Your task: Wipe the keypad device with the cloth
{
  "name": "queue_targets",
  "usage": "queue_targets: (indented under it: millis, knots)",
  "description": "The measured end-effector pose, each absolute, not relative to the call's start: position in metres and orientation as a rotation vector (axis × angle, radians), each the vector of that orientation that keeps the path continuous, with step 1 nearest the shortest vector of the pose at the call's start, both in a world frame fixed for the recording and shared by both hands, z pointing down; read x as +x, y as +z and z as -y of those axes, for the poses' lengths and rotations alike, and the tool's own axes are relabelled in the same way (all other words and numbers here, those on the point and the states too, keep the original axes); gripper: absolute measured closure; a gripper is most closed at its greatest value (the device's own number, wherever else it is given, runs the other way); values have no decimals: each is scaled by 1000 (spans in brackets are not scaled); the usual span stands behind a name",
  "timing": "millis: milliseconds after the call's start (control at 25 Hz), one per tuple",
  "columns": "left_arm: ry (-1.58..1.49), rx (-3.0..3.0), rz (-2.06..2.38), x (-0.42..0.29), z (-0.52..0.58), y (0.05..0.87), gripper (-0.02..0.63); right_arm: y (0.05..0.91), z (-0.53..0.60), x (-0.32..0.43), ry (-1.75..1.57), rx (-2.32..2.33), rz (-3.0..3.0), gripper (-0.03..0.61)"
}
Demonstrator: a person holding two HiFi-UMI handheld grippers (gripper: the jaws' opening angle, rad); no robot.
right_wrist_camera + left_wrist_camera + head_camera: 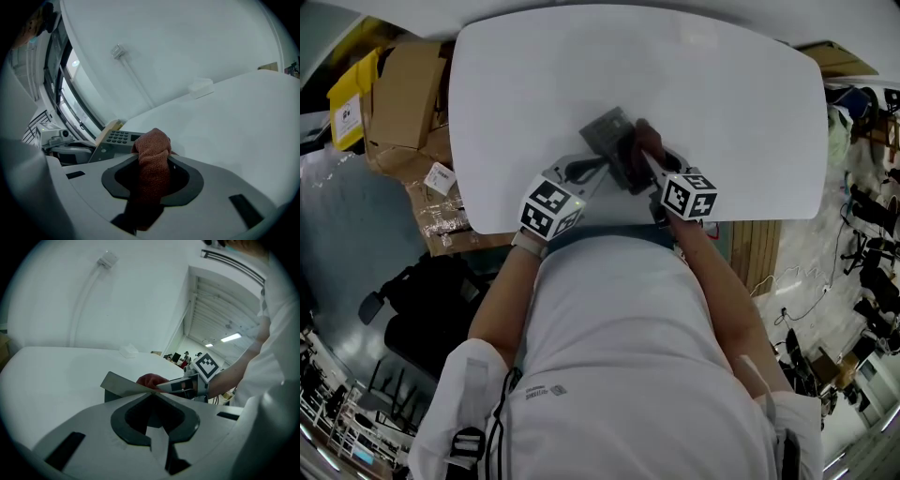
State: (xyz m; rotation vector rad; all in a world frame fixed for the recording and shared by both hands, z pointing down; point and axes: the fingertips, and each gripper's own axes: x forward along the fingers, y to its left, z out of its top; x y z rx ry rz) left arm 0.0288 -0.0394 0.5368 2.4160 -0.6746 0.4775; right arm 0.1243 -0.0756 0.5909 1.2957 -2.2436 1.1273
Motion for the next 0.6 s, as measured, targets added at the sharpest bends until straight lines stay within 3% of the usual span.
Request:
queue_targets:
  millis: [600]
  knots:
    - [447, 2389, 730, 29, 47, 538, 586, 622, 82, 163, 1009, 1313, 2121, 465]
